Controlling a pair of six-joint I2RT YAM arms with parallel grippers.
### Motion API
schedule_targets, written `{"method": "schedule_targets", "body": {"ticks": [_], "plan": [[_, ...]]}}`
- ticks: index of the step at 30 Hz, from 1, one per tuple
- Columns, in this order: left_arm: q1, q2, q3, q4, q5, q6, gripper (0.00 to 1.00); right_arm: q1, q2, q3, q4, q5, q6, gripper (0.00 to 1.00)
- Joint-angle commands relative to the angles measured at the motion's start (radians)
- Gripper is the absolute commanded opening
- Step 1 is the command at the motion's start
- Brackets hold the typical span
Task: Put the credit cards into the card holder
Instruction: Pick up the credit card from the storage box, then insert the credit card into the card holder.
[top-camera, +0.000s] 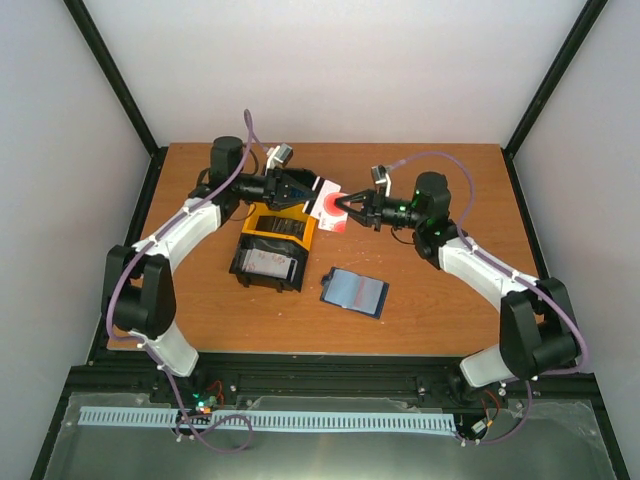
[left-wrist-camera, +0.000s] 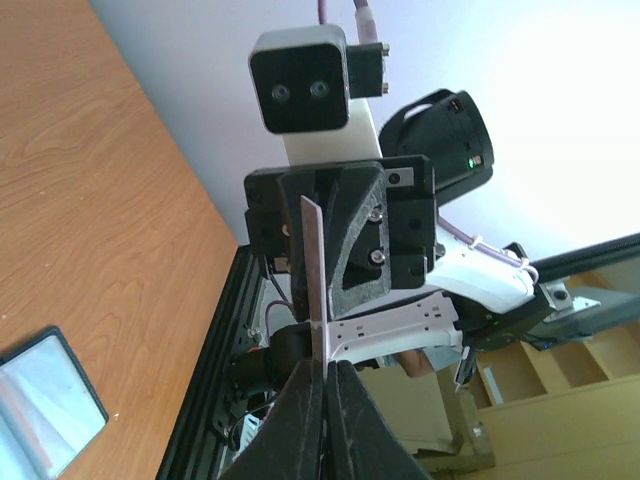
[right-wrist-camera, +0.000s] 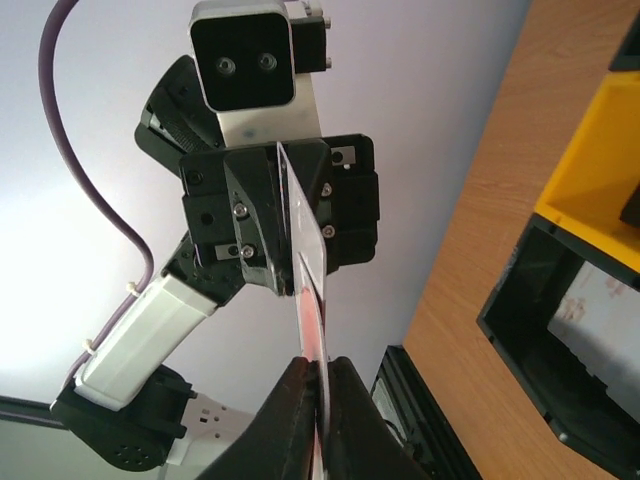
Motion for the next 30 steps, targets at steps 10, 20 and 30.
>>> {"method": "schedule_targets", "body": {"ticks": [10, 20, 30], "plan": [[0.054, 0.049, 0.095, -0.15, -0.075, 0.107, 0.01, -0.077, -0.019, -0.134, 0.002, 0.011, 0.008, 0.03], [-0.043, -0.02, 0.025, -0.486, -0.453, 0.472, 0.01, -0.136, -0.191, -0.238, -0.538, 0.201, -0.333, 0.03], [-0.231, -0.087, -0.239, -0.252, -0.538, 0.424, 0.01, -0.099, -0.297, -0.457, -0.559, 0.371, -0.288, 0.03]]}}
